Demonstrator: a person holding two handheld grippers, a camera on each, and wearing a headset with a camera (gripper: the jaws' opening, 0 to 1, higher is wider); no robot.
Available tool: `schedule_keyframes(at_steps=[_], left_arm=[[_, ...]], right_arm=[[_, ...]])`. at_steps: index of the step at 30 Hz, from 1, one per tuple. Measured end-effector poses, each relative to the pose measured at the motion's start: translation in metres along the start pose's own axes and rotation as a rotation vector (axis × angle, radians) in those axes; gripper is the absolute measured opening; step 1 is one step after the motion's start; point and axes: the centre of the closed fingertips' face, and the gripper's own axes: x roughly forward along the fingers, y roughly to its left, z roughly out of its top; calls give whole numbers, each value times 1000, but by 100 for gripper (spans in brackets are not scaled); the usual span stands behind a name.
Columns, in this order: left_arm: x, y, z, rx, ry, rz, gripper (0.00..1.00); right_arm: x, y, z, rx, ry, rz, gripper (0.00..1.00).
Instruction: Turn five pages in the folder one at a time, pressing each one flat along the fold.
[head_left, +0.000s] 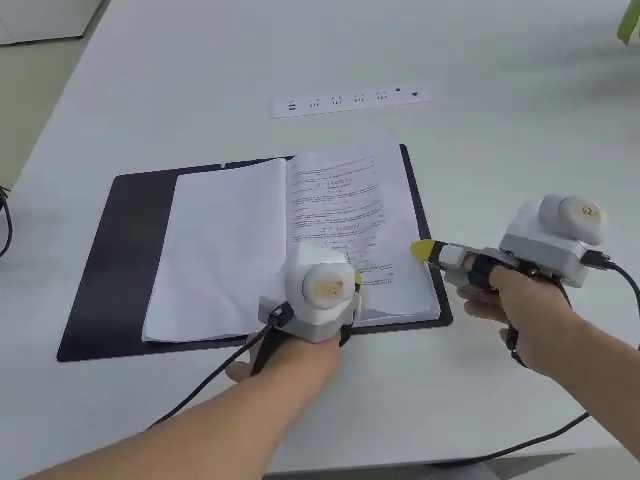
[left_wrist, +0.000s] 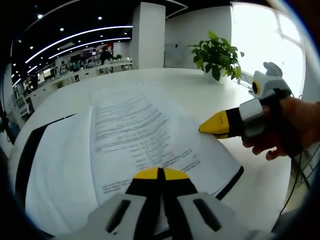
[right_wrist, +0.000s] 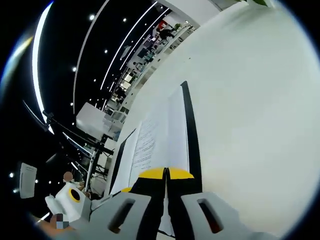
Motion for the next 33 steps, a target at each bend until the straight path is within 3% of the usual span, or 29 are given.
schedule_keyframes(at_steps=[4, 6, 10, 18, 24, 26, 29, 33], left_arm=[[-7, -7, -1, -5, 29, -53, 11], [-13, -5, -3, 4, 41, -46, 16], [-32, 6, -6, 41, 52, -34, 14], [-80, 20, 21, 78, -35, -57, 19], [-117, 37, 34, 83, -78, -68, 23], [-130, 45, 35, 77, -90, -67, 24], [-147, 57, 37, 4, -101, -59, 25], [-170, 71, 38, 26, -127, -51, 26]], right_arm=[[-6, 8, 4, 28, -9, 11, 0], [-9, 16, 5, 32, -15, 28, 0], [-13, 33, 9, 64, -30, 62, 0], [-12, 93, 21, 137, -68, 186, 0], [2, 131, 21, 125, -73, 231, 0], [8, 145, 17, 127, -73, 249, 0], [16, 161, 9, 114, -67, 263, 0], [28, 182, -7, 106, -49, 272, 0]])
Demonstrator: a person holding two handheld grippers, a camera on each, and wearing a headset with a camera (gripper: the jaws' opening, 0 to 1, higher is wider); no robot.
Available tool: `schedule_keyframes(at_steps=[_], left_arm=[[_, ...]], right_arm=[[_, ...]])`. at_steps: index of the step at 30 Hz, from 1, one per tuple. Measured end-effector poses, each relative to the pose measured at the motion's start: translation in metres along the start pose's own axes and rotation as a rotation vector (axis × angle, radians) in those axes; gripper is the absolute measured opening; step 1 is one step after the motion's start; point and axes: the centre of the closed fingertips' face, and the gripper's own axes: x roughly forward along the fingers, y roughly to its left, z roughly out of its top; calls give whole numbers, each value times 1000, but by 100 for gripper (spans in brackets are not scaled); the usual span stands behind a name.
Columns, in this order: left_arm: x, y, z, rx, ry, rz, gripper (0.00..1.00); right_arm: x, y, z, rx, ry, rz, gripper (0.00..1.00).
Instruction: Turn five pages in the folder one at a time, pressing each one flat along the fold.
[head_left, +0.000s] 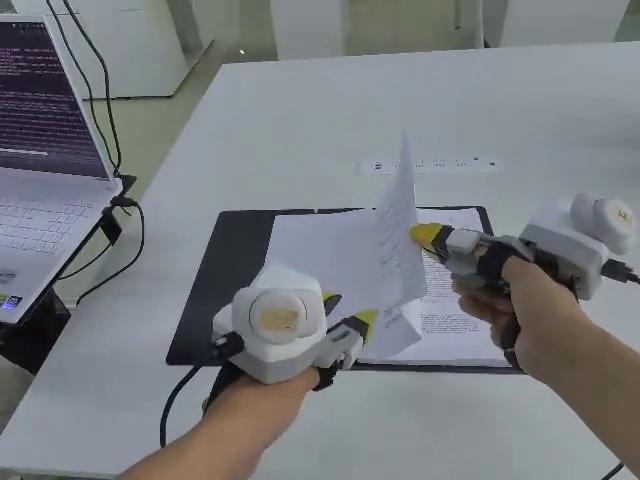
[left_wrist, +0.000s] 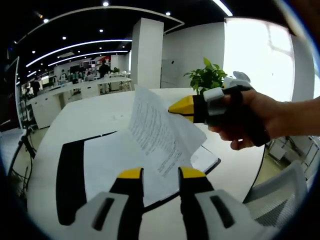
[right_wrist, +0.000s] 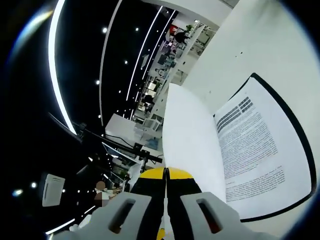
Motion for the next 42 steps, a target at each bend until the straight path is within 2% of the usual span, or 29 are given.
schedule_keyframes(at_steps=[5, 10, 14, 21, 28, 30, 31, 36, 37, 41, 42], left_arm=[[-27, 22, -2, 36, -14, 29, 26], [-51, 47, -5, 41, -27, 64, 26], [-67, 69, -8, 29, -34, 100, 26], [-88, 95, -13, 11, -46, 134, 26], [-102, 110, -22, -7, -49, 152, 26], [-104, 111, -24, -13, -47, 152, 26], [-104, 111, -26, -18, -44, 151, 26], [-107, 113, -40, -33, -20, 148, 26], [-107, 114, -42, -37, -18, 149, 26], [-109, 114, -52, -52, -4, 150, 25], [-109, 115, -54, -54, -2, 151, 25]], right_arm=[[20, 11, -19, -7, 15, -13, 0], [41, 21, -36, -11, 31, -30, 0], [60, 24, -48, -14, 50, -49, 0], [90, 29, -73, -11, 80, -83, 0], [115, 20, -98, -43, 131, -154, 0], [120, 14, -104, -60, 148, -180, 0], [123, 8, -109, -85, 170, -211, 0], [139, -6, -129, -125, 227, -273, 0], [142, -6, -133, -127, 234, -272, 0], [151, -24, -149, -119, 280, -326, 0], [153, -28, -151, -113, 276, -343, 0]])
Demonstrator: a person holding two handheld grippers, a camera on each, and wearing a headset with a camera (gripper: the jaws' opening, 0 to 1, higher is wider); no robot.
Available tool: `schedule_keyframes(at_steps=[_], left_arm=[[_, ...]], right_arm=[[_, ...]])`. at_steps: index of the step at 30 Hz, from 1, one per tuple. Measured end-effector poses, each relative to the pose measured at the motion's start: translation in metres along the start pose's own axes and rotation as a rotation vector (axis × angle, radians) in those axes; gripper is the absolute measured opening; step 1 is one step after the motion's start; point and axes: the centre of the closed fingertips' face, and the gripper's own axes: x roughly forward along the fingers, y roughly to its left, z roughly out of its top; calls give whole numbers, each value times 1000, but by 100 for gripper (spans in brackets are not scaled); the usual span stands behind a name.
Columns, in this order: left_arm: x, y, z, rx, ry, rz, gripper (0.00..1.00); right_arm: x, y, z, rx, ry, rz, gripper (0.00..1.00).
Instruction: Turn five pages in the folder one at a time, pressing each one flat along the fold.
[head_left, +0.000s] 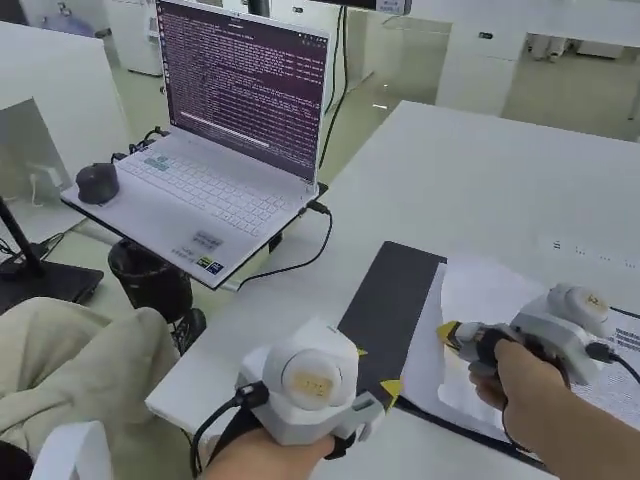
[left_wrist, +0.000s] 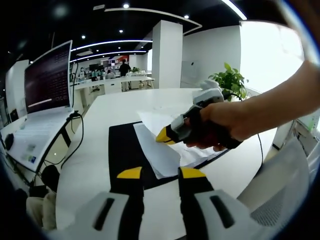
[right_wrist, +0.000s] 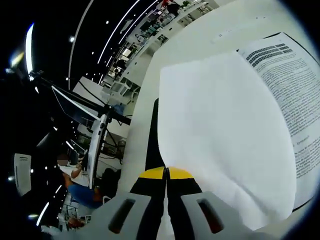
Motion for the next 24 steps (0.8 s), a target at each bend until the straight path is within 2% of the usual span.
schedule_keyframes(at_steps=[3, 8, 10, 14, 16, 18, 19, 20, 24], left_arm=[[3, 0, -7, -32, 15, 8, 24], [8, -2, -11, -19, 33, 3, 25], [10, -1, -12, -14, 44, 6, 25], [17, 0, -12, -5, 52, 0, 24], [23, -2, -14, 6, 69, -12, 24], [31, -6, -14, 18, 77, -31, 24], [38, -11, -16, 54, 92, -57, 24], [43, -13, -15, 52, 90, -55, 23], [75, -29, -23, 87, 118, -123, 23]], right_arm=[[11, -8, -10, 9, 19, -40, 0], [23, -15, -14, -2, 24, -37, 0], [24, -19, -18, -3, 38, -31, 3], [23, -9, -38, 76, 109, 81, 9], [20, -12, -38, 70, 90, 95, 9], [15, -9, -37, 115, 79, 135, 8], [9, -4, -36, 144, 77, 181, 8], [5, -4, -35, 154, 76, 199, 7], [-17, -13, -23, 163, 52, 244, 3]])
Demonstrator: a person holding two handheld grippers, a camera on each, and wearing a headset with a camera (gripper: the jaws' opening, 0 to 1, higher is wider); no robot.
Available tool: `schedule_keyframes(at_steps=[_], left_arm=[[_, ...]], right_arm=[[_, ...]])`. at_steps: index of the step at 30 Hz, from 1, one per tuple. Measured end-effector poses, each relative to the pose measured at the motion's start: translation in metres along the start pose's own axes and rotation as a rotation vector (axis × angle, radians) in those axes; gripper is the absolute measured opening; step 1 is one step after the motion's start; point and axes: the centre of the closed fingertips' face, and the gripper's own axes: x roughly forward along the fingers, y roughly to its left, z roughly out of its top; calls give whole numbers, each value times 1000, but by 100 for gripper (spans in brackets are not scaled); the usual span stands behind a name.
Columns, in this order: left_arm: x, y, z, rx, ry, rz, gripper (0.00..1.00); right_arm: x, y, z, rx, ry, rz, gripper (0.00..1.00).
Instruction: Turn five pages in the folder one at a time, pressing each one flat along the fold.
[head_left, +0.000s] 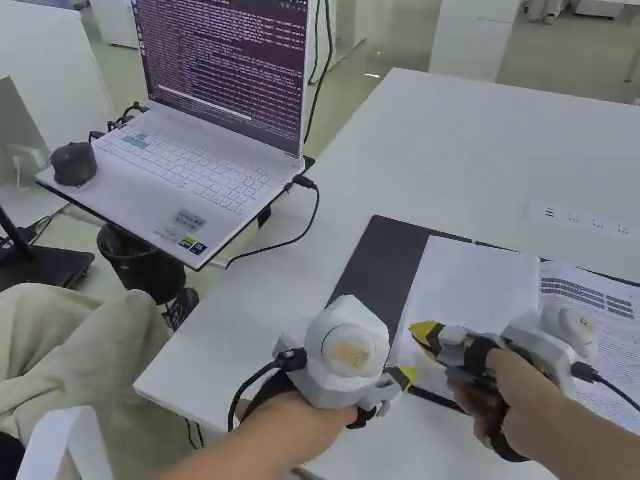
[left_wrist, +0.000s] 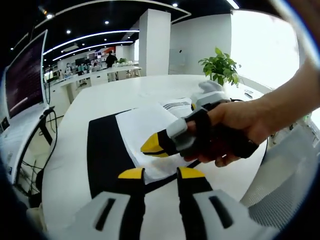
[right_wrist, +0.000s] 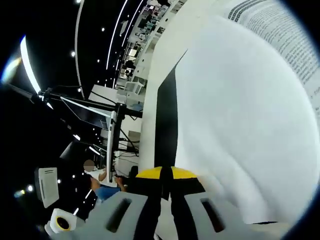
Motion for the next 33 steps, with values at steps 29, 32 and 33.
schedule_keyframes(at_steps=[29, 32, 33], left_arm=[[56, 13, -38, -25, 25, 120, 15], [55, 13, -38, -32, 20, 127, 15], [55, 13, -38, -35, 19, 129, 15]], right_arm=[[-50, -73, 125, 259, -152, -48, 0], [-49, -84, 132, 307, -163, -55, 0], [-49, -84, 132, 309, -157, -46, 0]])
